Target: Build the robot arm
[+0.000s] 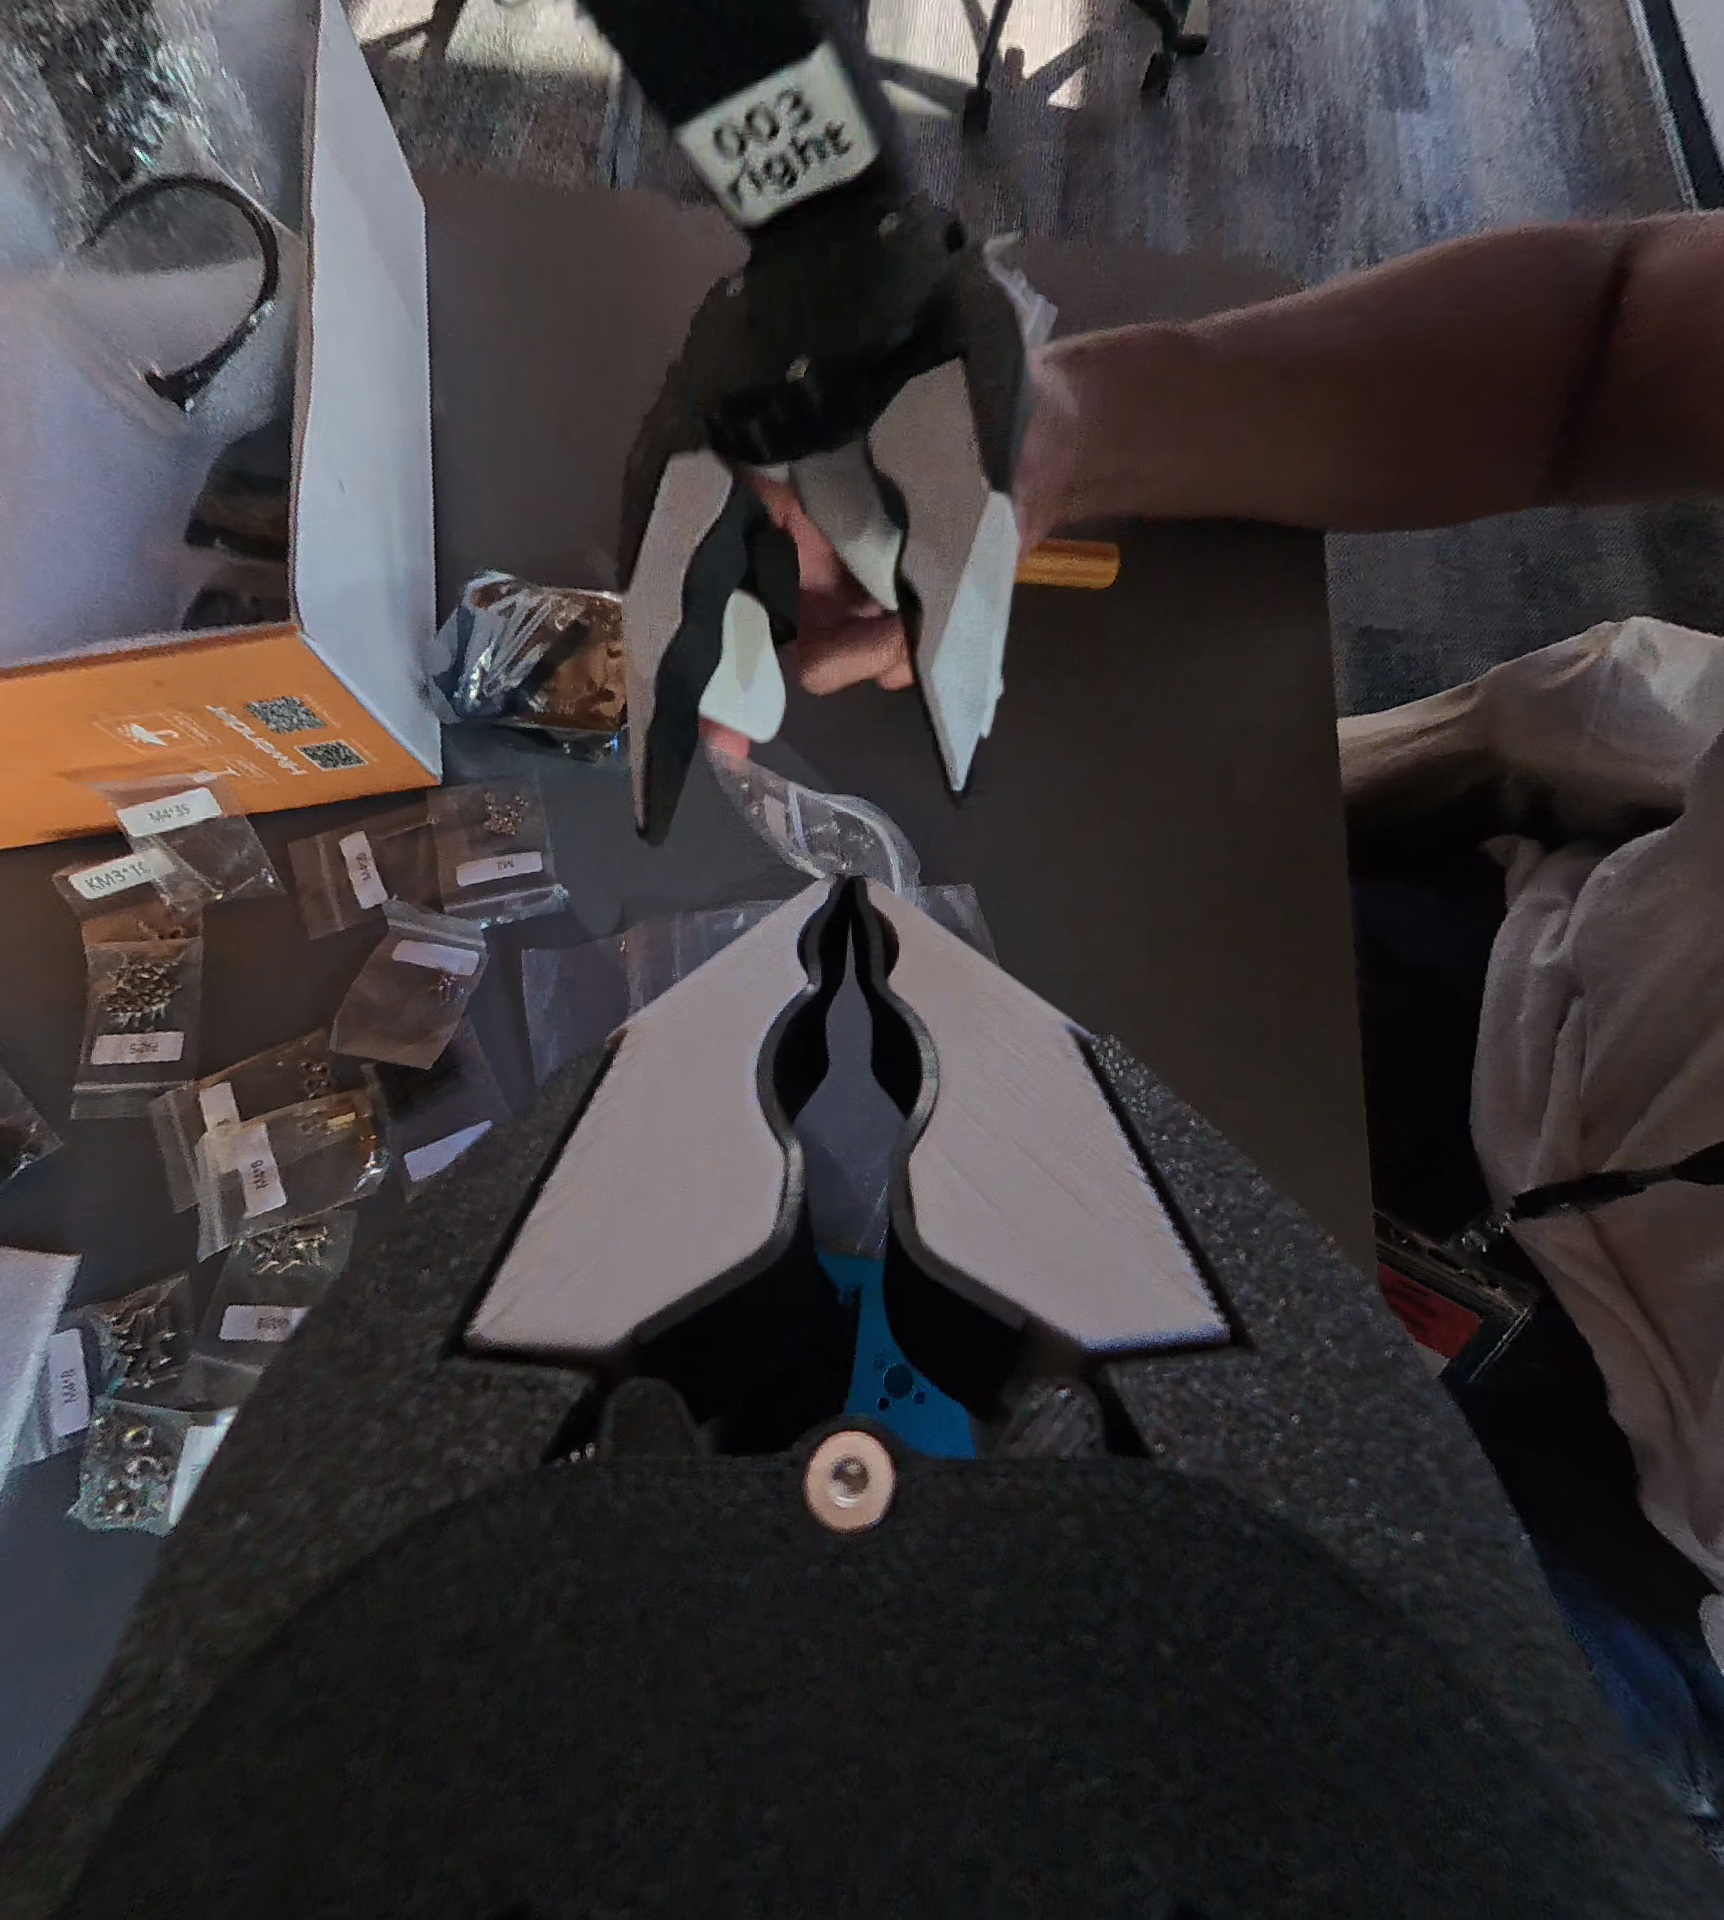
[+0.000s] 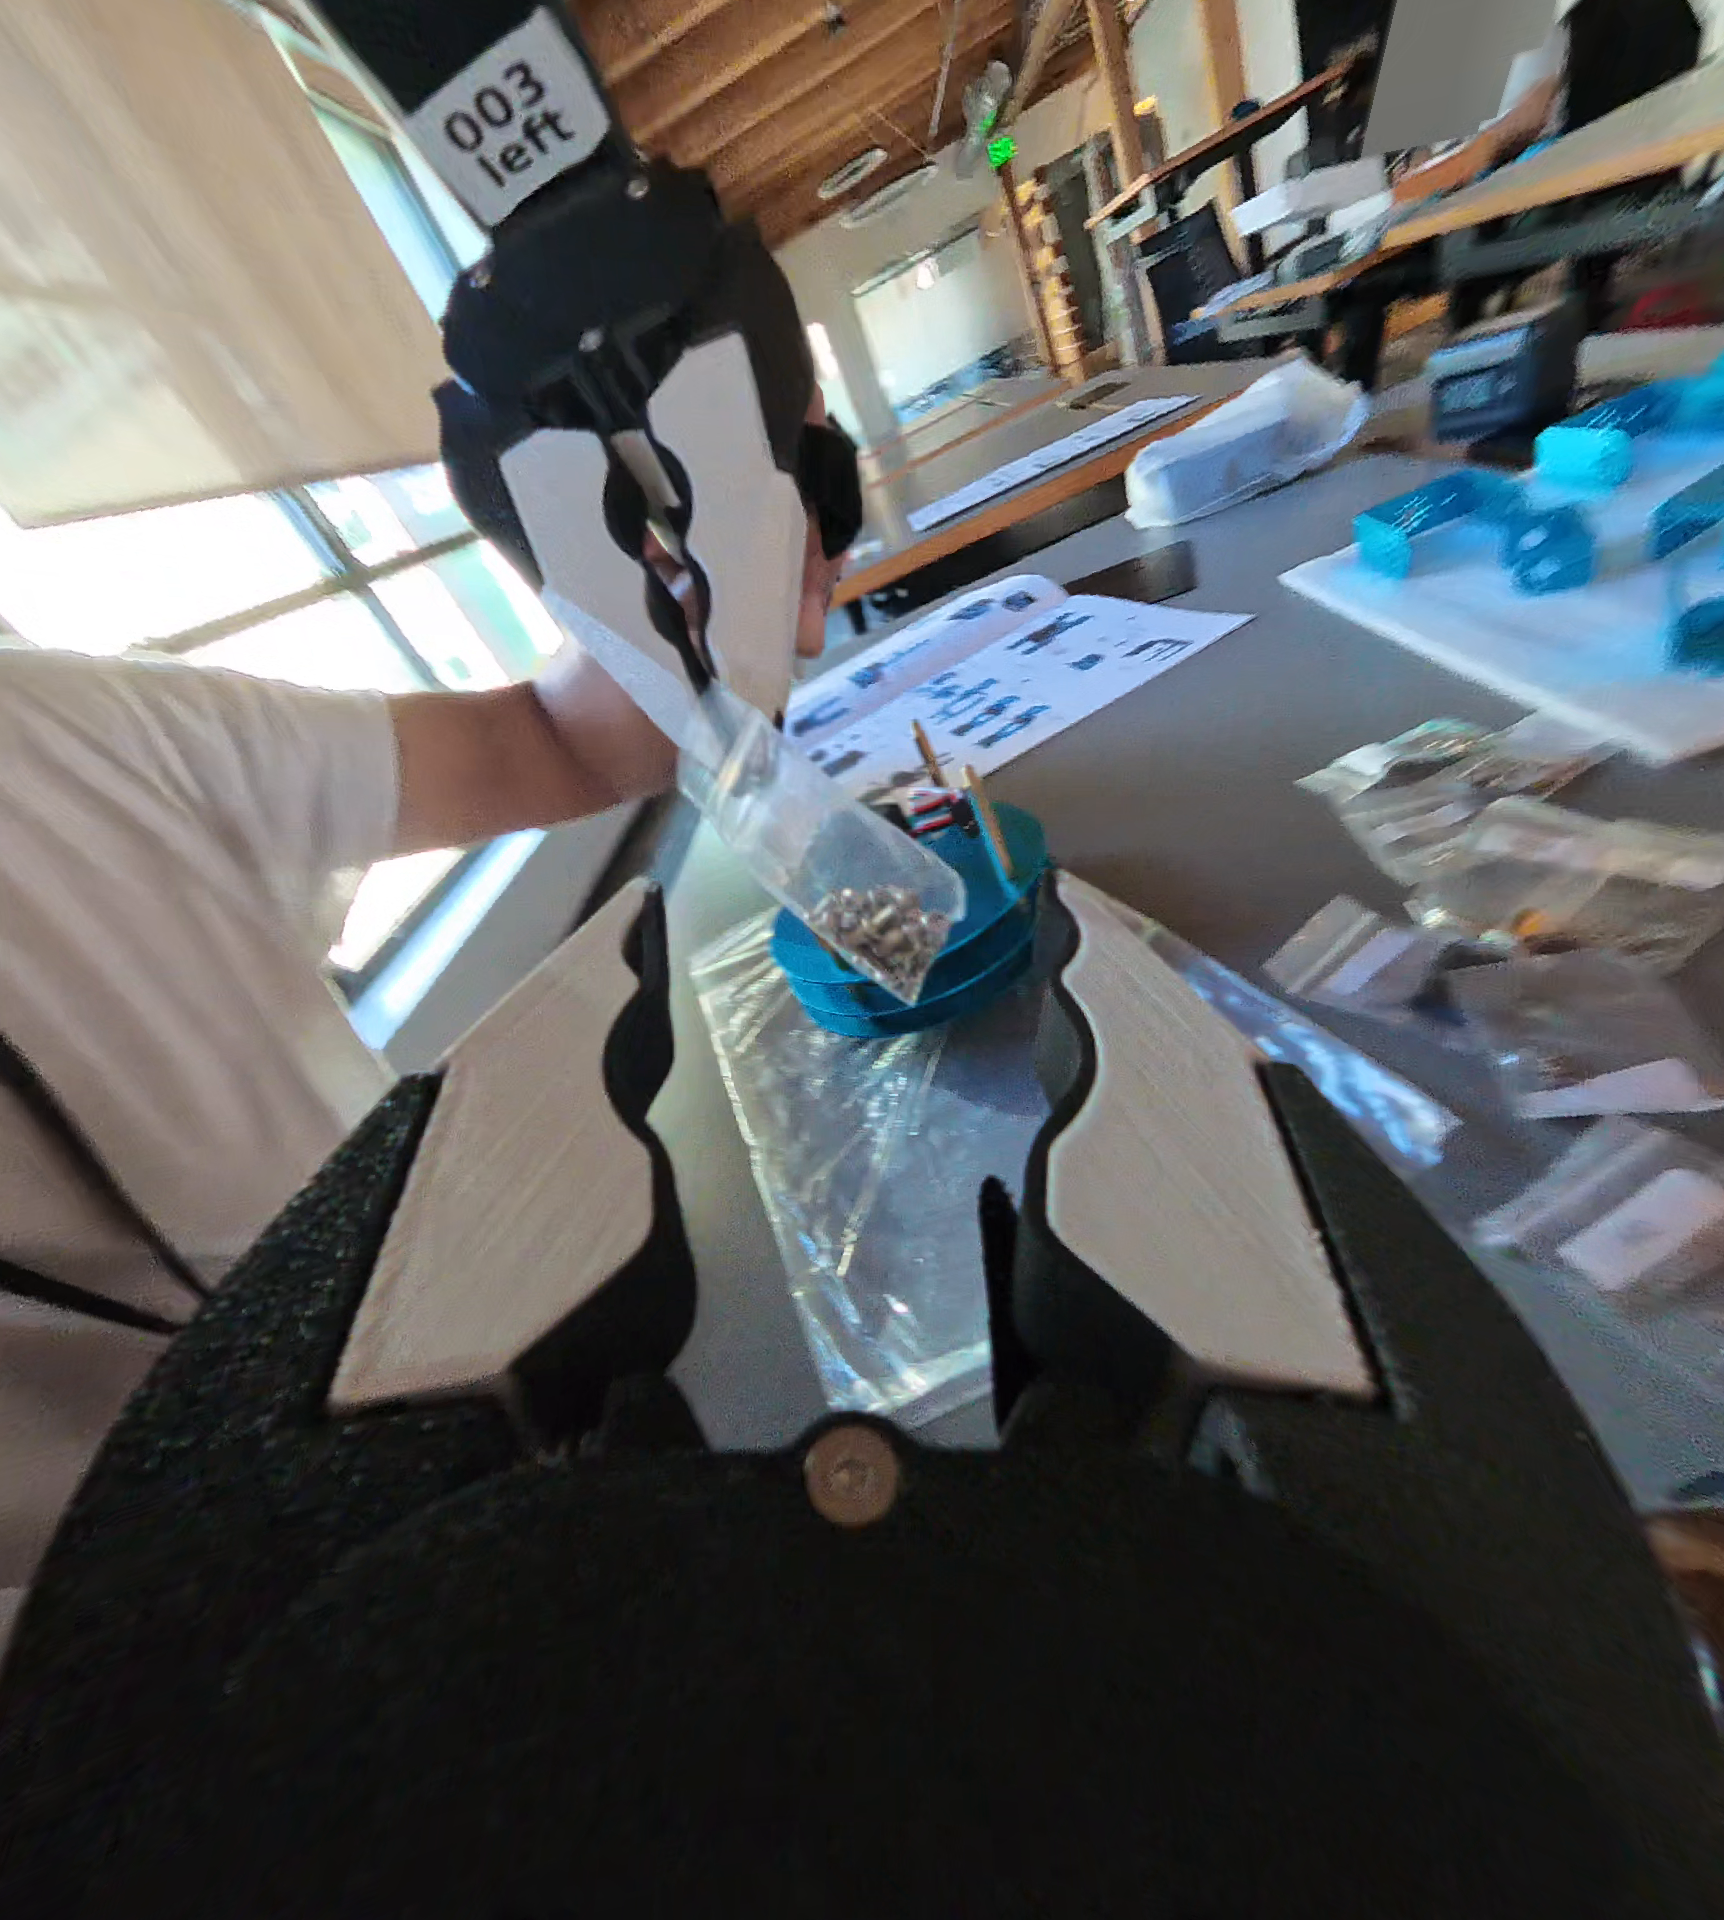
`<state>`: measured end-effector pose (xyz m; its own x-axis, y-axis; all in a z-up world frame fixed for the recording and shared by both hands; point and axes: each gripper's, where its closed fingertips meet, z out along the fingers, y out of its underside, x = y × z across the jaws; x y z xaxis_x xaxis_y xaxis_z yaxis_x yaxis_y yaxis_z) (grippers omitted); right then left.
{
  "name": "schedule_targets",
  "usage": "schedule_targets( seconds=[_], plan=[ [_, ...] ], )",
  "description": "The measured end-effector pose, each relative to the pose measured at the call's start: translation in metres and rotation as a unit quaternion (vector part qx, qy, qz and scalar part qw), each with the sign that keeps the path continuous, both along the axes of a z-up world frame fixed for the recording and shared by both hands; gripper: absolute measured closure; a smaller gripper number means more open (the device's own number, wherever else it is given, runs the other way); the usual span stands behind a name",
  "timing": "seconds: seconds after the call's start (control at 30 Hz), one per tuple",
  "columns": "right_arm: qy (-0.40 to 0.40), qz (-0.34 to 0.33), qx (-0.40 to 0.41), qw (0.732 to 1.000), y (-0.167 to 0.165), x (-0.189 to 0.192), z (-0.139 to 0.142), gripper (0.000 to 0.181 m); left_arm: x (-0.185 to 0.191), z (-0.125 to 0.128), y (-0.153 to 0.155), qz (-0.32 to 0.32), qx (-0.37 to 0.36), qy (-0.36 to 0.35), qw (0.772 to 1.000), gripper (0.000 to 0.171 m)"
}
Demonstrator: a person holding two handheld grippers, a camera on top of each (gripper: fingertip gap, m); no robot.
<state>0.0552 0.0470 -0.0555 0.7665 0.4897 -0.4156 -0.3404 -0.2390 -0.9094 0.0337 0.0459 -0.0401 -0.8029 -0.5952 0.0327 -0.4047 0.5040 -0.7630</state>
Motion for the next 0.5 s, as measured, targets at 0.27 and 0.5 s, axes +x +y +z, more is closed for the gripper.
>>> schedule_targets(
  seconds=[0.27, 0.5],
  plan=[
    [0.083, 0.056, 0.017, 0.995, -0.008, 0.0, 0.006, 0.17, 0.005, 0.008, -0.001, 0.007, -0.031, -0.026, 0.999, 0.171],
    [-0.025, -0.02, -0.022, 0.999, 0.001, 0.013, -0.012, 0.176, 0.013, -0.026, 0.015, 0.022, 0.003, -0.017, 1.0, 0.171]
  ],
)
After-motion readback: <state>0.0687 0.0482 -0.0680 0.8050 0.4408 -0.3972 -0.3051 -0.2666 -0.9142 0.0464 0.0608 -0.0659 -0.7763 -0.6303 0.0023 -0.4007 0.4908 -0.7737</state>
